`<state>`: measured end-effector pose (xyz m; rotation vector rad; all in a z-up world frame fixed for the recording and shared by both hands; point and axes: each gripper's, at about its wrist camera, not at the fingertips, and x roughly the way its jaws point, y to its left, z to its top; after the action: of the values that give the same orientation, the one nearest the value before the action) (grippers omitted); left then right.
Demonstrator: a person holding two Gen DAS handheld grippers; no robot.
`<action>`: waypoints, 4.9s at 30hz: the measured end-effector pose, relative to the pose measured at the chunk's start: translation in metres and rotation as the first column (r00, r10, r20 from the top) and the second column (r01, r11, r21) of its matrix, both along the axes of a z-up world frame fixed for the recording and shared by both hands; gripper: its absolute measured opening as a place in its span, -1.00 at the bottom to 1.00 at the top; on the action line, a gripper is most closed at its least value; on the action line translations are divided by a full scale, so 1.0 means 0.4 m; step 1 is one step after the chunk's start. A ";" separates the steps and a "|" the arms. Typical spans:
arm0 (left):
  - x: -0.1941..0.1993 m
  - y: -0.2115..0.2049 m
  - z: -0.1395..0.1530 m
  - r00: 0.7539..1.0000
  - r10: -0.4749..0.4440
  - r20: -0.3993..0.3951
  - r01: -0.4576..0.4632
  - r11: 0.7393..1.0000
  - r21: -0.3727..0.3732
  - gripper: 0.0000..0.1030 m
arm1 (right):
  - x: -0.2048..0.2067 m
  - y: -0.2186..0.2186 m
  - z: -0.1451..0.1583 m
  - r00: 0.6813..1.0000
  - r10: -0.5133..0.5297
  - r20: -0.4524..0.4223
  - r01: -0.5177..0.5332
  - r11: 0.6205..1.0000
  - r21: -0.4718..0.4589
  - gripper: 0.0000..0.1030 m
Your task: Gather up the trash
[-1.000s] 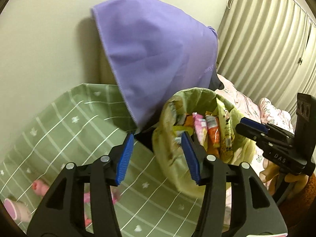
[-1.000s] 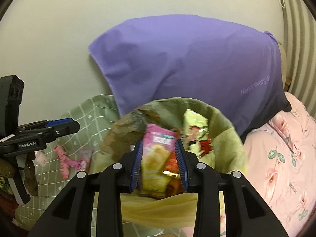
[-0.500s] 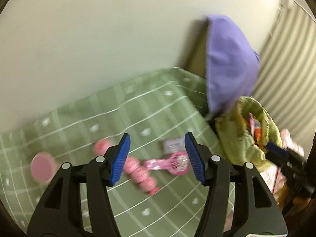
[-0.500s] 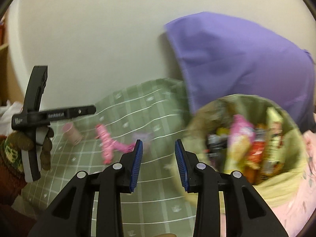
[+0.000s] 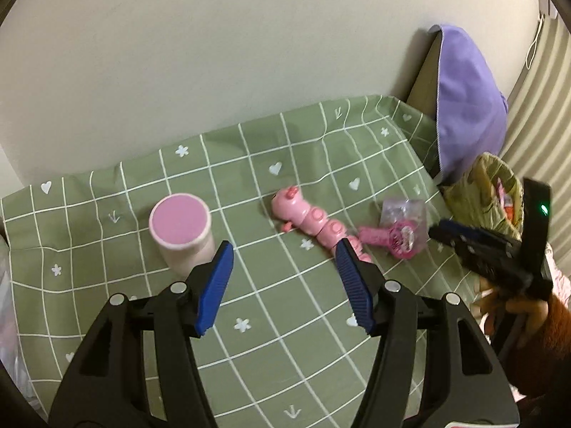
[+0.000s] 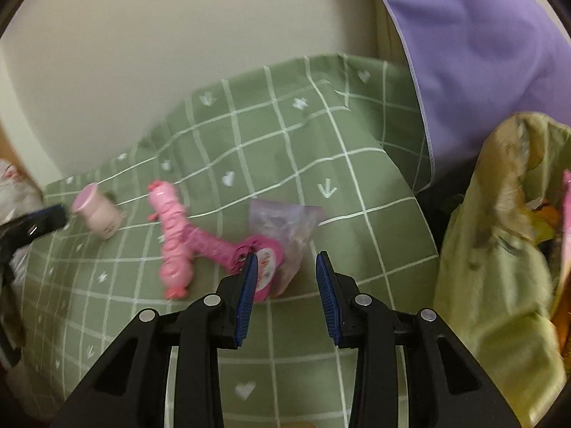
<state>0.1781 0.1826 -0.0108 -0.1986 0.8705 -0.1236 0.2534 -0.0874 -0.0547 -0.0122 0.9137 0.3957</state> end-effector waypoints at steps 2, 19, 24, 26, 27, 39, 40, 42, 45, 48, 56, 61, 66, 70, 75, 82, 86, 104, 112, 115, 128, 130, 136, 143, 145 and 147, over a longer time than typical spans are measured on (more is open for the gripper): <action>0.004 -0.001 -0.010 1.000 -0.015 -0.009 0.015 1.000 -0.005 0.10 | 0.026 0.000 -0.020 0.999 -0.035 -0.014 0.035 0.999 -0.029 -0.36; 0.120 -0.064 -0.040 0.989 -0.143 -0.028 0.139 0.985 -0.099 0.10 | -0.025 -0.044 -0.041 0.992 -0.053 -0.117 0.056 0.998 0.023 -0.89; 0.147 -0.104 -0.072 0.979 -0.196 -0.049 0.187 0.972 -0.143 0.10 | -0.106 -0.074 -0.038 0.989 -0.090 -0.118 0.094 0.995 0.035 -0.90; 0.155 -0.134 -0.089 0.969 -0.241 -0.060 0.230 0.961 -0.157 0.10 | -0.142 -0.092 -0.038 0.989 -0.095 -0.113 0.098 0.995 0.021 -0.90; 0.158 -0.152 -0.094 0.961 -0.269 -0.061 0.257 0.954 -0.157 0.10 | -0.153 -0.103 -0.043 0.989 -0.099 -0.111 0.101 0.995 0.014 -0.90; 0.122 -0.362 -0.116 0.850 -0.523 -0.071 0.515 0.851 -0.099 0.10 | -0.297 -0.203 -0.011 0.983 -0.167 -0.081 0.173 0.982 0.074 -0.58; 0.119 -0.363 -0.115 0.858 -0.509 -0.070 0.500 0.859 -0.108 0.10 | -0.313 -0.202 -0.007 0.984 -0.164 -0.075 0.168 0.984 0.051 -0.31; 0.113 -0.363 -0.114 0.866 -0.495 -0.072 0.485 0.866 -0.120 0.10 | -0.339 -0.204 0.004 0.986 -0.156 -0.066 0.157 0.987 0.022 -0.20; 0.099 -0.375 -0.118 0.874 -0.476 -0.102 0.460 0.876 -0.144 0.10 | -0.352 -0.241 0.022 0.979 -0.195 -0.067 0.197 0.980 0.024 -0.20; 0.081 -0.380 -0.134 0.889 -0.422 -0.179 0.381 0.897 -0.222 0.10 | -0.357 -0.287 0.029 0.964 -0.262 -0.050 0.263 0.965 0.006 -0.20; -0.016 -0.501 -0.114 0.933 -0.289 -0.216 0.254 0.951 -0.176 0.16 | -0.405 -0.431 0.043 0.950 -0.313 -0.016 0.313 0.950 0.022 -0.20; -0.019 -0.593 -0.164 0.957 -0.150 -0.247 0.148 0.989 -0.027 0.16 | -0.455 -0.492 0.001 0.955 -0.295 -0.025 0.295 0.955 0.028 -0.20; -0.037 -0.665 -0.177 0.967 -0.156 -0.201 0.185 0.974 0.134 0.07 | -0.481 -0.515 -0.036 0.955 -0.296 -0.010 0.297 0.955 0.031 -0.20; -0.063 -0.583 -0.161 0.975 -0.121 -0.184 0.156 0.969 0.189 0.03 | -0.467 -0.468 -0.041 0.976 -0.219 0.002 0.218 0.972 0.087 -0.20; -0.100 -0.438 -0.144 0.987 -0.044 -0.155 0.070 0.984 0.166 0.03 | -0.426 -0.396 -0.050 0.992 -0.124 -0.018 0.125 0.984 0.129 -0.20; -0.110 -0.274 -0.119 0.992 0.068 -0.108 -0.054 0.990 0.127 0.03 | -0.379 -0.279 -0.013 0.999 -0.037 0.004 0.036 0.992 0.125 -0.20; -0.098 -0.252 -0.099 0.988 -0.137 -0.066 0.137 0.991 -0.003 0.03 | -0.354 -0.239 -0.017 1.000 0.007 -0.009 -0.006 0.995 0.104 -0.20; 0.023 -0.363 -0.157 0.958 -0.229 -0.174 0.254 0.958 0.135 -0.72 | -0.346 -0.231 -0.025 0.999 -0.004 -0.042 0.007 0.998 0.057 -0.20; -0.029 -0.271 -0.080 0.976 -0.196 -0.098 0.197 0.980 0.005 -0.73 | -0.335 -0.184 -0.004 0.998 0.047 -0.030 -0.044 0.995 0.091 -0.20; -0.067 -0.226 -0.050 0.985 -0.160 -0.063 0.156 0.986 -0.059 -0.73 | -0.316 -0.152 0.005 0.997 0.066 -0.037 -0.061 0.989 0.134 -0.20; -0.110 -0.107 -0.097 0.991 -0.098 -0.095 0.088 0.990 -0.106 -0.12 | -0.261 0.013 0.018 0.984 0.180 -0.009 -0.178 0.978 0.114 -0.20; -0.115 -0.070 -0.091 0.995 -0.048 -0.084 0.039 0.993 -0.108 -0.11 | -0.265 0.034 0.014 0.979 0.206 -0.008 -0.203 0.972 0.118 -0.20; -0.144 0.031 -0.100 0.992 0.081 -0.102 -0.092 0.989 -0.114 -0.11 | -0.257 0.111 -0.015 0.965 0.258 -0.041 -0.248 0.956 0.158 -0.22; -0.154 0.077 -0.117 0.983 0.134 -0.128 -0.153 0.976 -0.155 -0.11 | -0.272 0.159 -0.047 0.962 0.262 -0.081 -0.252 0.960 0.122 -0.94; -0.151 0.071 -0.114 0.984 0.127 -0.126 -0.147 0.975 -0.168 -0.11 | -0.281 0.135 -0.019 0.967 0.247 -0.058 -0.238 0.963 0.128 -0.94; -0.148 0.058 -0.111 0.986 0.114 -0.125 -0.135 0.976 -0.170 -0.11 | -0.275 0.075 0.037 0.982 0.187 -0.004 -0.184 0.970 0.159 -0.94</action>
<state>0.1191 0.2056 -0.0553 -0.4303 0.9592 -0.0732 0.1433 -0.0573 -0.0400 0.0518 0.9011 0.6430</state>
